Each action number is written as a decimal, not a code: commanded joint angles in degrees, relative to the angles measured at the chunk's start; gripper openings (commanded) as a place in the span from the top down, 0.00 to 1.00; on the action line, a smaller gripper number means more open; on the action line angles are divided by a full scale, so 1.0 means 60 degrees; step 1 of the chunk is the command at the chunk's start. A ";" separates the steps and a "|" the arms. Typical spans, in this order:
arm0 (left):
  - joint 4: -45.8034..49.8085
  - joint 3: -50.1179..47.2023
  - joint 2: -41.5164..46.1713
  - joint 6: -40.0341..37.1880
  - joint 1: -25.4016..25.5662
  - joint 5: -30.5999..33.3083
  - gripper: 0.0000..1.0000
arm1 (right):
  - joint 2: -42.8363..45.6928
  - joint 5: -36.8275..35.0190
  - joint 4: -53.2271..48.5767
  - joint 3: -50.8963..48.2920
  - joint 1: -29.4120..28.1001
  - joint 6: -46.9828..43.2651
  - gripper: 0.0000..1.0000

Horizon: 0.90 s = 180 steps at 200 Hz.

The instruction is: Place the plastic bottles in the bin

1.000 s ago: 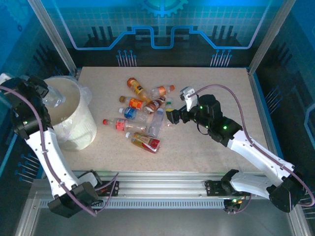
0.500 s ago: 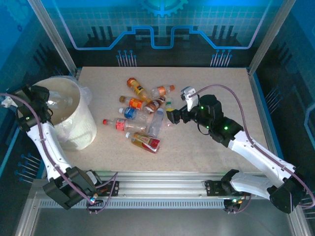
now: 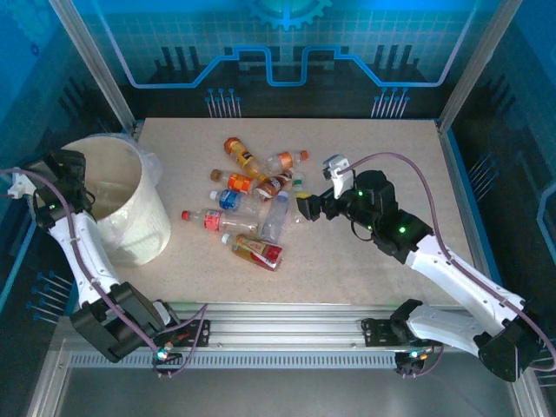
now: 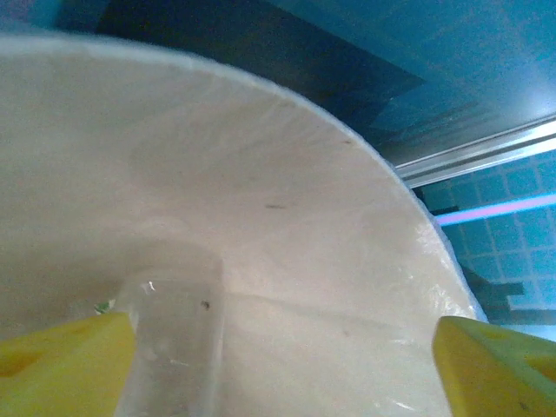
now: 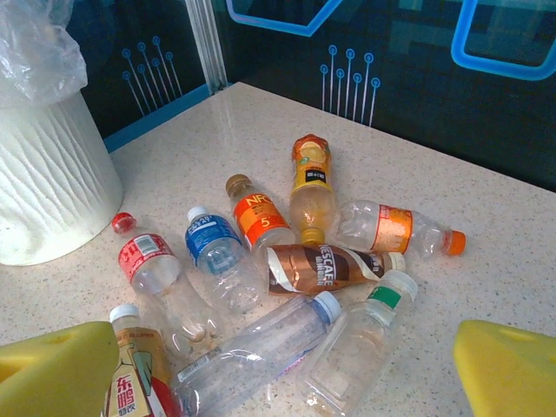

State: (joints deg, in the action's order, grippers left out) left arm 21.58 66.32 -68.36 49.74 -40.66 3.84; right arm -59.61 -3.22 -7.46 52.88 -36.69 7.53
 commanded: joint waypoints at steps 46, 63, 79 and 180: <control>0.0349 0.0653 0.0932 -0.0573 0.0427 0.0462 0.01 | 0.0385 -0.0195 0.0196 -0.0114 0.0160 0.0193 0.00; 0.0563 0.0970 0.1165 -0.1241 0.1158 0.1190 0.01 | 0.0386 -0.0195 0.0282 -0.0167 0.0153 0.0252 0.00; 0.0840 0.1393 0.1217 -0.1907 0.2095 0.1786 0.01 | 0.0363 -0.0181 0.0390 -0.0214 0.0163 0.0365 0.00; 0.2416 0.2476 0.0552 -0.4600 0.9539 0.4560 0.01 | 0.0356 -0.0315 0.0586 -0.0317 0.0211 0.0815 0.00</control>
State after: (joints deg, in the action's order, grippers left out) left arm 29.93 78.35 -62.65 26.55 9.47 27.16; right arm -58.39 -4.14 -5.89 51.99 -36.27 10.76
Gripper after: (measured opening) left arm 0.989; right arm 0.999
